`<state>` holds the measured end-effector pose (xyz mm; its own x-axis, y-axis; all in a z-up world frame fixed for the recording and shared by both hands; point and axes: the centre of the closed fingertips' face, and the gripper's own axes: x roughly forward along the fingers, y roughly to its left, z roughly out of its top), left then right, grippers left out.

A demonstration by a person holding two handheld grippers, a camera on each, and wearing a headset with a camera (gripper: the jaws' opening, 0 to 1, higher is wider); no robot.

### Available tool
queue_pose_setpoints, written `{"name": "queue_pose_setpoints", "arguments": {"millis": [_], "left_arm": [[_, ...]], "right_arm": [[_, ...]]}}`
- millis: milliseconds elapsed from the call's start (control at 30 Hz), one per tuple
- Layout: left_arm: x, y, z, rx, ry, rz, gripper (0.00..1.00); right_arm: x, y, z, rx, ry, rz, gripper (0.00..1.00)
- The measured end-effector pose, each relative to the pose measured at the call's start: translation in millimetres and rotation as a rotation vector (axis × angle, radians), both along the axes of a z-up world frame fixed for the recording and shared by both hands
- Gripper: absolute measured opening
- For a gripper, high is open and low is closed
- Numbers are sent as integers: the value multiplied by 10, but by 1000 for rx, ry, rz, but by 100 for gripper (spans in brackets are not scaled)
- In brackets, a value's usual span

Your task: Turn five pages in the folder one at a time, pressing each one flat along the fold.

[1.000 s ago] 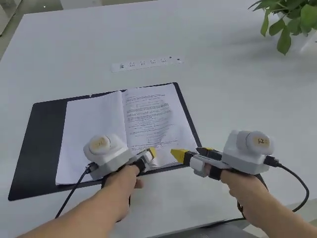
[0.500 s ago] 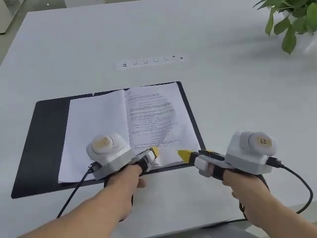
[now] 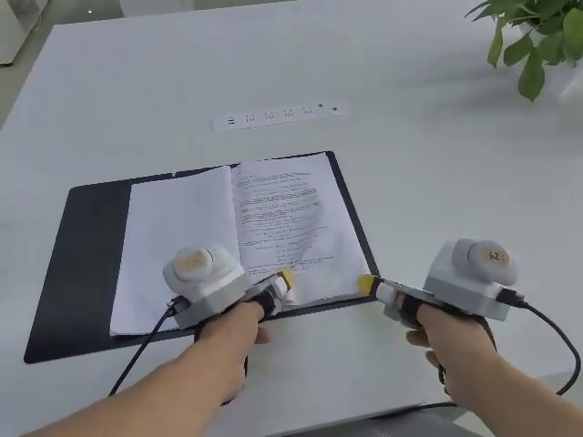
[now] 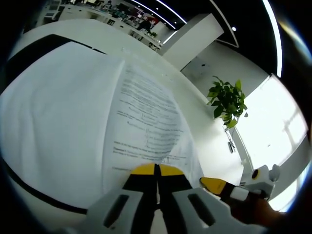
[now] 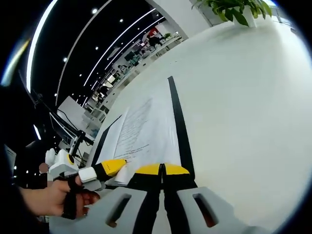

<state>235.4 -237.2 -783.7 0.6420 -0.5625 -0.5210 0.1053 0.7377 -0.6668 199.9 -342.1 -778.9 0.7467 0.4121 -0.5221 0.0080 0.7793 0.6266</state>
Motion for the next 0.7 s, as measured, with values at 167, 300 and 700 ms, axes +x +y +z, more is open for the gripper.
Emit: {"name": "queue_pose_setpoints", "arguments": {"millis": [167,300,700], "left_arm": [[-12,12,36,-5,-6,3,0],[-47,66,68,8,-12,-5,0],[-151,259,449,46,-133,-72,7]], "right_arm": [[-4,-19,69,-7,-9,-4,0],[-4,-40,124,5,-17,-17,0],[13,136,573,94,-93,-23,0]]}}
